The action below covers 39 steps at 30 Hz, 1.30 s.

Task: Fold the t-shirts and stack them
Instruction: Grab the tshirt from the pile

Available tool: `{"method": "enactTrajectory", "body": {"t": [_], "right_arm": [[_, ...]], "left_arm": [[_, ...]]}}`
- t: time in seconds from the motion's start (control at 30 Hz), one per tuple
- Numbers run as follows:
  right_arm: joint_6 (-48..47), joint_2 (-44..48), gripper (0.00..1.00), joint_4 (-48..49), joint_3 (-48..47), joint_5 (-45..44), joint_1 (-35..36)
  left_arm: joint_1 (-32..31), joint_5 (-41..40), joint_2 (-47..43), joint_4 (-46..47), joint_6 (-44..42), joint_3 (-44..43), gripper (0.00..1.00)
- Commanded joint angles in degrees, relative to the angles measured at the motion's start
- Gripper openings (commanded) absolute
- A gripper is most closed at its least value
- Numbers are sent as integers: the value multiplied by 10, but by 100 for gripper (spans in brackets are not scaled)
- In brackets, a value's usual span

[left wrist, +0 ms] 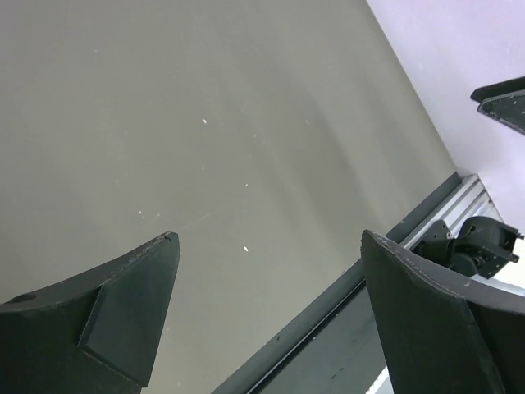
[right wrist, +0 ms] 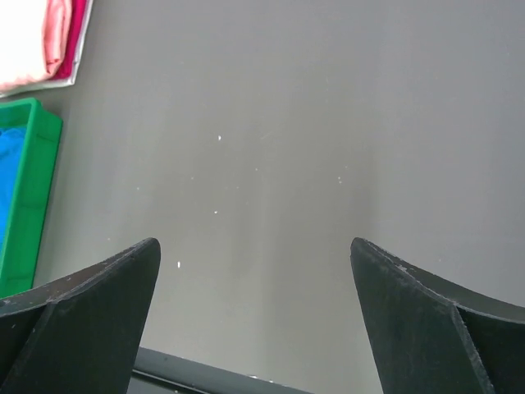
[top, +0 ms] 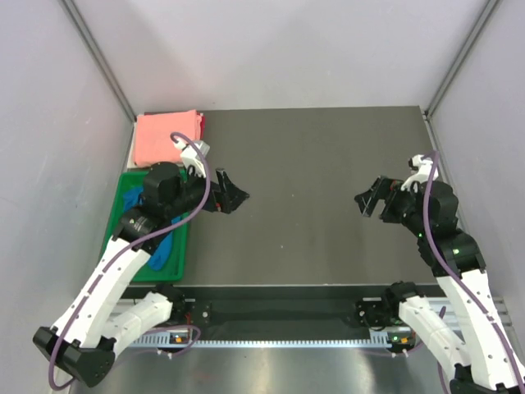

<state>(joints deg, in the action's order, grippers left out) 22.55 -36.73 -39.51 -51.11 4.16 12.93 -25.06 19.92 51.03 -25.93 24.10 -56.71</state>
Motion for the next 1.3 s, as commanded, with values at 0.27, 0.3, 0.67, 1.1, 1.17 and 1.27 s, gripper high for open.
{"method": "enactTrajectory", "body": {"t": [0.27,0.3,0.67,1.1,1.17,1.27], "right_arm": [[4,36,100,2,-7,-8,-8],[5,36,100,2,-6,-5,-7],[14,32,100,34,31,32,-7],[10,23,100,24,32,30,-7],[11,12,100,20,26,28,-7],[15,8,100,18,22,29,-7]], "left_arm": [[-1,-135,8,-108,3,-87,92],[-1,-162,6,-112,3,-94,92],[191,-380,132,-211,96,-127,69],[327,-520,289,-195,348,0,76],[328,-530,309,-170,357,18,75],[338,-510,347,-129,358,34,80]]}}
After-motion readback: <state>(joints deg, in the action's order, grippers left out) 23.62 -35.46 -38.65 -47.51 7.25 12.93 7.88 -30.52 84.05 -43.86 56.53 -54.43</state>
